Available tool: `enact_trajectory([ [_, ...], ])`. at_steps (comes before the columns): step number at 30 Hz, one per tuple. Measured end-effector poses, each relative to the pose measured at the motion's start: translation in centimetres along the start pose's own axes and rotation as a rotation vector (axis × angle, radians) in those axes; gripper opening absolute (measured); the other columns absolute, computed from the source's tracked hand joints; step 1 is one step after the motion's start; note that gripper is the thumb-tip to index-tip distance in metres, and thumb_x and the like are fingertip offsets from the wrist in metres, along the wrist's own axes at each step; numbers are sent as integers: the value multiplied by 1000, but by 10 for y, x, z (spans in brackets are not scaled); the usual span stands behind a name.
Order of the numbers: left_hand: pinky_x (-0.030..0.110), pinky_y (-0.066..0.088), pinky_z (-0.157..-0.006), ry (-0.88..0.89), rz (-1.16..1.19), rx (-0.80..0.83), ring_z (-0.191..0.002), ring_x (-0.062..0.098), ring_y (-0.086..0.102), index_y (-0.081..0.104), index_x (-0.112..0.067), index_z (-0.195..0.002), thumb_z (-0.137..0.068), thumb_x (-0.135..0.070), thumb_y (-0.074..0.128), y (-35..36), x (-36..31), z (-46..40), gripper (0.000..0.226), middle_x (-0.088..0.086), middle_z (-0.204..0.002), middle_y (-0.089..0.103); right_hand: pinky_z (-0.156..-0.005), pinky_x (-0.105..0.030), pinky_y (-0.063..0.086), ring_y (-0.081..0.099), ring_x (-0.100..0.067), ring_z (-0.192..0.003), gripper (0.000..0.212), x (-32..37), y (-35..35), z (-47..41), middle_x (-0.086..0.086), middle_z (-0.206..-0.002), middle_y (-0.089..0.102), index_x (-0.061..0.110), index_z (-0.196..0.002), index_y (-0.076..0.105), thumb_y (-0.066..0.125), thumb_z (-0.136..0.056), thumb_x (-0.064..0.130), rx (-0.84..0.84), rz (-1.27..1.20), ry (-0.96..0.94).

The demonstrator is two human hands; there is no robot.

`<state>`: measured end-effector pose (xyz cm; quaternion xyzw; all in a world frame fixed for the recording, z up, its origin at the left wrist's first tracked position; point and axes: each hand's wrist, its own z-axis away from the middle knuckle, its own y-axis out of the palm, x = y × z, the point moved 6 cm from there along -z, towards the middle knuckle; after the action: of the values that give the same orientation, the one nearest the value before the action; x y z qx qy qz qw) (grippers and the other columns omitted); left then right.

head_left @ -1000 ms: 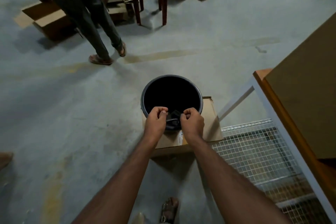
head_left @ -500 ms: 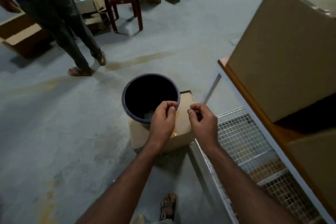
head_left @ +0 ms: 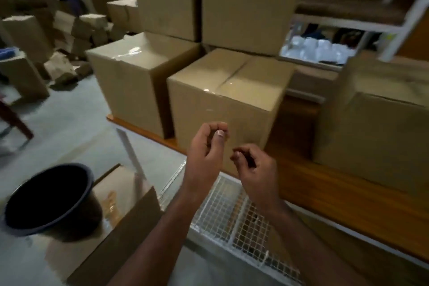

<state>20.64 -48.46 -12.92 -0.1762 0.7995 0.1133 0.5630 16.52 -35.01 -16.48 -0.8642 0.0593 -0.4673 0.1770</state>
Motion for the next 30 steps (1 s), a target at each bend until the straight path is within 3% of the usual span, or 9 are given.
enact_trajectory([
  [5, 23, 53, -78, 93, 31, 243, -92, 11, 65, 63, -7, -112, -104, -6, 46, 134, -38, 35, 18, 6, -100, 67, -67, -18, 51, 63, -5, -81, 10, -25, -151, 39, 9, -85, 67, 14, -99, 69, 60, -96, 13, -268, 120, 29],
  [9, 32, 56, -82, 48, -7, 299, -96, 17, 67, 64, -21, -109, -104, -13, 50, 211, -34, 41, 17, -1, -101, 69, -70, -13, 49, 61, -1, -83, 10, -48, -252, 53, 11, -89, 65, 16, -102, 67, 61, -95, 10, -458, 183, 103],
  [11, 39, 58, -86, -2, -60, 300, -97, 17, 66, 63, -27, -108, -104, -16, 50, 240, -26, 35, 17, -1, -103, 69, -71, -20, 53, 61, -2, -86, 15, -64, -295, 52, 9, -93, 64, 18, -110, 64, 62, -96, 15, -515, 215, 178],
  [14, 47, 58, -86, -88, -130, 264, -97, 23, 66, 61, -25, -111, -104, -20, 50, 271, -16, 19, 14, 1, -106, 67, -86, -32, 56, 61, -13, -104, 34, -93, -345, 45, 1, -116, 62, 19, -126, 57, 66, -94, 22, -532, 275, 312],
  [18, 34, 58, -86, -189, -197, 207, -100, 12, 61, 53, -17, -132, -102, -23, 52, 295, -5, -2, 30, 0, -121, 60, -90, -34, 49, 50, -23, -122, 48, -117, -378, 31, -7, -139, 45, 26, -138, 50, 67, -93, 28, -489, 360, 416],
  [22, 20, 47, -71, -192, -276, 154, -94, 7, 55, 48, -14, -137, -101, -23, 54, 312, -8, -23, 38, 2, -128, 52, -98, -36, 48, 38, -30, -134, 56, -134, -383, 17, -11, -150, 30, 25, -143, 46, 68, -92, 28, -447, 384, 467],
  [25, 22, 42, -76, -234, -313, 135, -99, 7, 46, 39, -13, -146, -102, -22, 54, 319, -8, -32, 48, 4, -132, 43, -97, -36, 49, 34, -32, -140, 56, -143, -381, 7, -12, -158, 20, 22, -143, 44, 68, -93, 27, -436, 379, 496],
  [30, 28, 44, -88, -302, -218, 118, -104, 12, 46, 32, -12, -147, -101, -17, 56, 320, -3, -43, 52, -6, -113, 43, -77, -24, 42, 50, -21, -118, 48, -150, -379, -5, -12, -143, 42, 15, -133, 48, 70, -90, 16, -449, 348, 433],
])
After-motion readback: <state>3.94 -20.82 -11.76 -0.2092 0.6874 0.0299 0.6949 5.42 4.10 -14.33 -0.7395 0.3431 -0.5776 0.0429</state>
